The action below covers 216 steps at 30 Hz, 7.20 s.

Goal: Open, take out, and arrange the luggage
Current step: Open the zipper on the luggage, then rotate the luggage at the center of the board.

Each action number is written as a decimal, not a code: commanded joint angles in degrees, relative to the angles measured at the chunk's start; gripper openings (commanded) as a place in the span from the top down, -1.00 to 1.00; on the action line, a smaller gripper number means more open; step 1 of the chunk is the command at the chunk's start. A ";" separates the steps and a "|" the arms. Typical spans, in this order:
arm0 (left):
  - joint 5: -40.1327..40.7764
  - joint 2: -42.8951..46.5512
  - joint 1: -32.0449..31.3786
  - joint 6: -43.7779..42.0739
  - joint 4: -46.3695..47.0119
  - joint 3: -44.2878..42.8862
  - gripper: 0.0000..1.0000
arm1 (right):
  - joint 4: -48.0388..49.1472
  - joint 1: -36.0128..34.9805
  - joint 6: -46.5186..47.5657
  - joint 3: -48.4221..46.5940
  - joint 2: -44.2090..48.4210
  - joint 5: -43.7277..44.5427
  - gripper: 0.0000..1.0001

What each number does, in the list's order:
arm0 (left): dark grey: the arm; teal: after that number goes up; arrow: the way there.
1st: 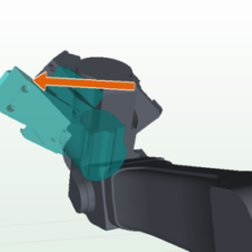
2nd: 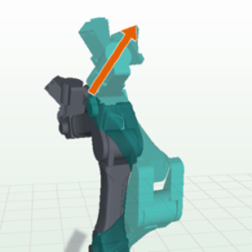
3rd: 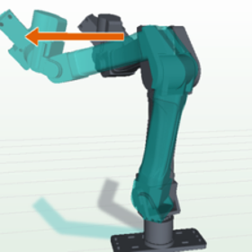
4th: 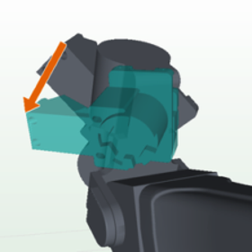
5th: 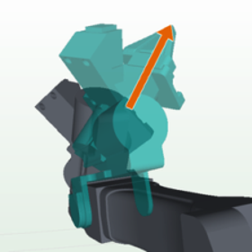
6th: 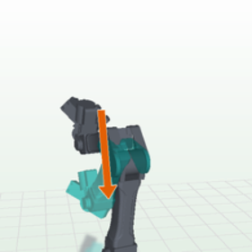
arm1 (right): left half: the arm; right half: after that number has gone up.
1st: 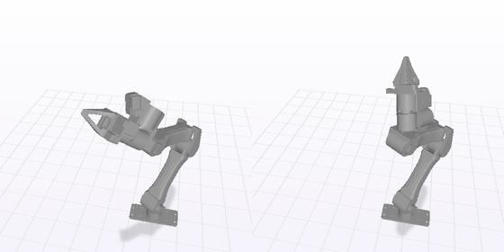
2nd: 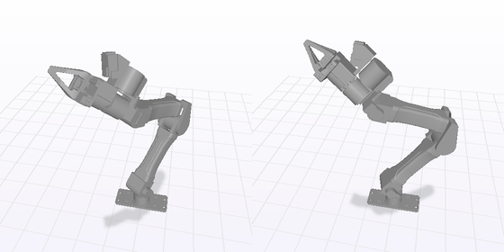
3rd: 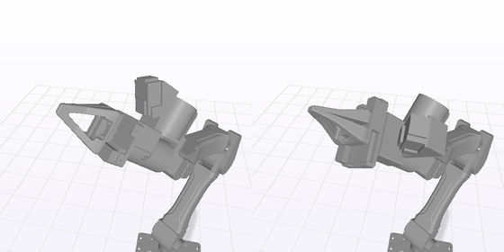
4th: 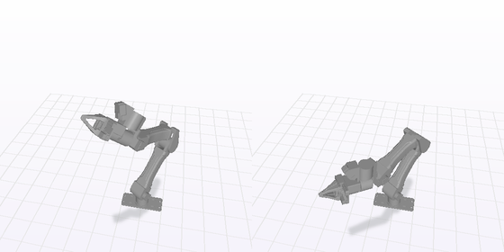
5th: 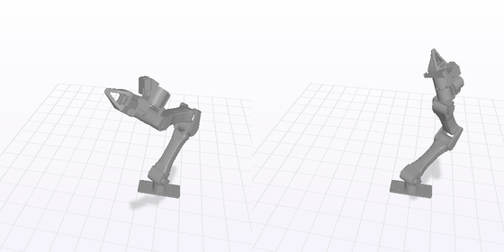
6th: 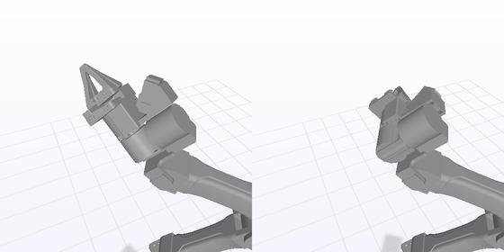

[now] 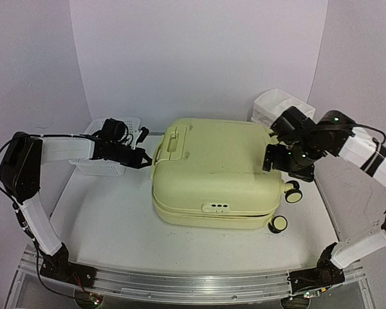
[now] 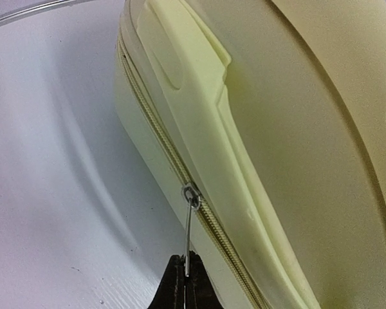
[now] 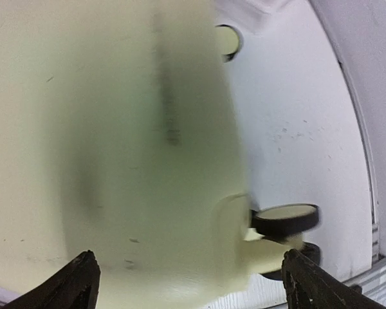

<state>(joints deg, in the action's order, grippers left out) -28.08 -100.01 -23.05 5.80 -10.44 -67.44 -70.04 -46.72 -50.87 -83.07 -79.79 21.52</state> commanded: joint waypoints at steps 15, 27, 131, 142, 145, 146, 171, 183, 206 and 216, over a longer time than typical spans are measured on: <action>3.80 19.45 -1.29 0.35 3.85 12.84 1.00 | -9.34 14.34 -42.12 6.14 2.62 -8.68 -0.97; 2.24 29.92 -2.52 3.16 3.91 22.83 1.00 | 3.05 16.04 -45.29 9.52 0.19 -14.26 -0.97; 1.52 60.51 5.36 15.76 -24.33 18.61 -0.98 | 16.55 23.16 24.84 6.84 6.91 -32.31 -0.97; -10.33 64.85 4.97 26.71 -26.46 26.65 -0.95 | 29.66 21.64 12.96 21.90 12.81 -52.76 -0.97; -11.34 62.93 4.14 27.46 -25.41 28.40 -0.95 | 32.81 21.11 11.47 24.46 12.20 -53.83 -0.97; -11.22 61.78 3.40 27.52 -24.89 28.56 -0.95 | 33.38 20.96 11.42 24.86 11.86 -53.74 -0.97; -5.54 36.96 -6.93 26.41 -0.57 24.86 -0.85 | 42.88 23.62 14.05 6.49 -14.15 -48.27 -0.92; 0.00 32.78 -15.17 23.36 0.51 21.70 -0.75 | 32.89 23.19 25.53 -4.96 -14.92 -34.15 -0.88; 16.16 60.00 -15.54 16.52 -20.02 32.42 -0.70 | 29.75 -7.17 45.32 -7.78 -6.65 -32.63 -0.15; 19.04 60.19 -15.55 16.93 -13.39 36.90 -0.56 | 32.13 -17.53 46.98 -19.77 -23.75 -30.56 0.13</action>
<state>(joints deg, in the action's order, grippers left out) -10.81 -40.51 -38.48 23.88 -29.58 -32.56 -40.38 -61.43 -6.42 -96.73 -98.39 -10.41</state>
